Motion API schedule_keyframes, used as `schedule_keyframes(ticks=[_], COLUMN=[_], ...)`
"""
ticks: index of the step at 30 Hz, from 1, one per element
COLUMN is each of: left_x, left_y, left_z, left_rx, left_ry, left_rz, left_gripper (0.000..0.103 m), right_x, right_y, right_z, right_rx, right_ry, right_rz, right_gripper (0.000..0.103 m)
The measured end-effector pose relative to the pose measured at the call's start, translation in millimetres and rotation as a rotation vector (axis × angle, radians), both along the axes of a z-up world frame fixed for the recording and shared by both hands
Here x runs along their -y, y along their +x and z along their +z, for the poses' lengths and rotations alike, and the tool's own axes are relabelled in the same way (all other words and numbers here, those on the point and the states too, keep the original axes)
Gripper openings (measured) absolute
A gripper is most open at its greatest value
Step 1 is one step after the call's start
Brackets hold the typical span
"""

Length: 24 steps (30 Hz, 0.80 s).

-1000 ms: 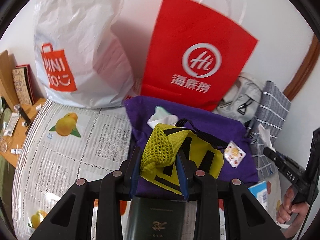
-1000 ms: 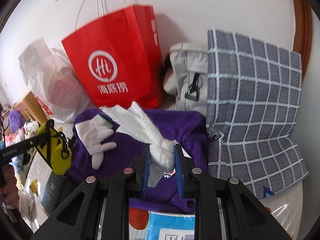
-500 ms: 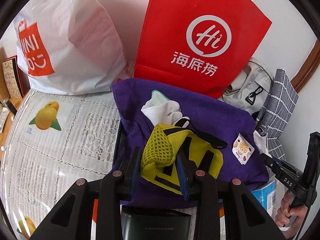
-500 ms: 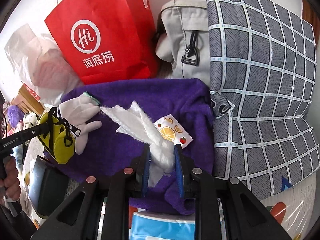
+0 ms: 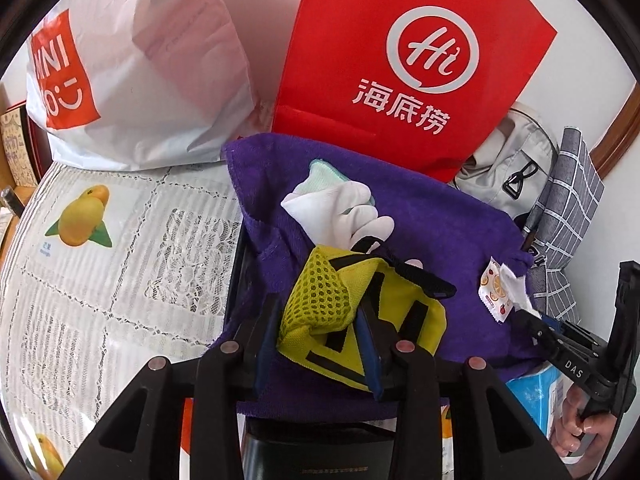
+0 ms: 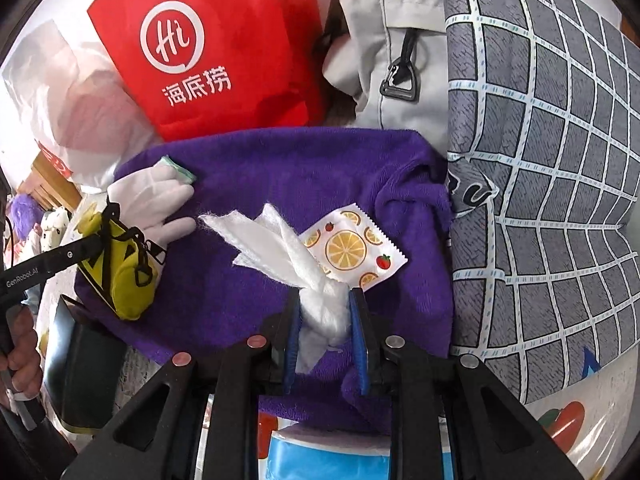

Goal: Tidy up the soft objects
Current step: 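Open the left tool over the towel while the right releases the plastic bag there, then move both tools back to the bed, right tool toward the white mesh net bag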

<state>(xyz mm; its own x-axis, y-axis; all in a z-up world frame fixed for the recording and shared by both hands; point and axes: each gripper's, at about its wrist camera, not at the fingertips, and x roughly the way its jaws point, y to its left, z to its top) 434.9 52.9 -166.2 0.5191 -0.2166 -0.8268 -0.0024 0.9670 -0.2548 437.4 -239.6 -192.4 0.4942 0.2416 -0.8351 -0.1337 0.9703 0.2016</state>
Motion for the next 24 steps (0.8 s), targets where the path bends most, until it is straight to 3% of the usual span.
schedule_keyframes(ticks=[3, 5, 8, 16, 24], left_x=[-1, -1, -3, -11, -17], left_y=[0, 0, -5, -30, -69], left_z=[-1, -2, -1, 17, 43], left_rx=[-0.019, -0.031, -0.029, -0.008, 0.034], left_ry=[-0.003, -0.003, -0.002, -0.006, -0.028], left_rz=[-0.005, -0.013, -0.014, 0.001, 0.010], left_gripper=[0.041, 0.048, 0.056, 0.057, 0.060], right_x=[-2, -5, -7, -8, -21], right_y=[1, 3, 1, -29, -92], right_z=[-1, -2, 0, 22, 42], right_rx=[-0.015, -0.019, -0.008, 0.039, 0.068], right_ry=[-0.003, 0.000, 0.014, 0.006, 0.044], right_rz=[0.015, 0.023, 0.026, 0.033, 0.072], right_gripper=[0.031, 0.047, 0.059, 0.061, 0.066])
